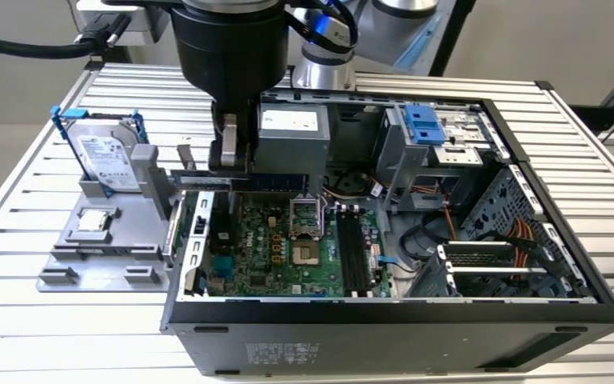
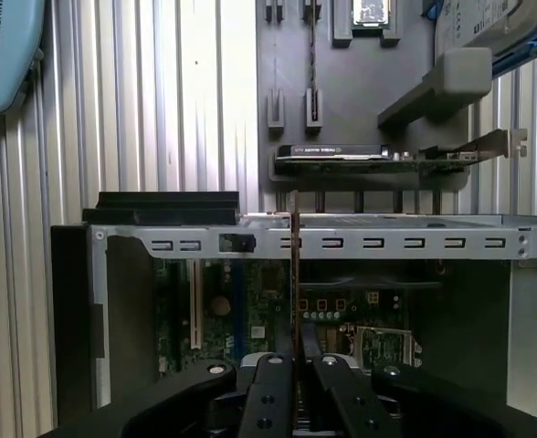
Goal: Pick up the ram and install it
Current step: 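Pick up the ram and move it above insertion slot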
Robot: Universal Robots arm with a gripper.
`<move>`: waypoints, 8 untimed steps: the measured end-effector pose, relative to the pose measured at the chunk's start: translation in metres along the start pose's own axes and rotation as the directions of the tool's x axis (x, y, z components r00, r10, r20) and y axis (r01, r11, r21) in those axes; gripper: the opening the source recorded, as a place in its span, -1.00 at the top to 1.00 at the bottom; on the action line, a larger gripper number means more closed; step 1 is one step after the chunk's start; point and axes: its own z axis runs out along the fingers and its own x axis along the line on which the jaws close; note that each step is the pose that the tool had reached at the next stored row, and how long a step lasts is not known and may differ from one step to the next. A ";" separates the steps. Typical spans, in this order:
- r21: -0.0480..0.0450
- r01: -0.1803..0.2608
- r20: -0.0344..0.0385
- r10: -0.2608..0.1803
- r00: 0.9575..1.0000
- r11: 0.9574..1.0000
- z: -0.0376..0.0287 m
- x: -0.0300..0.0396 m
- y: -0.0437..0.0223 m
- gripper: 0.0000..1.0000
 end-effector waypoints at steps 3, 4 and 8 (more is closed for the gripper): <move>0.000 0.000 0.000 0.000 1.000 1.000 -0.0001 -0.0001 -0.0044 1.00; 0.000 0.000 0.000 0.000 1.000 1.000 -0.0001 -0.0002 -0.0058 1.00; 0.000 0.000 0.000 0.000 1.000 1.000 -0.0002 -0.0004 -0.0115 1.00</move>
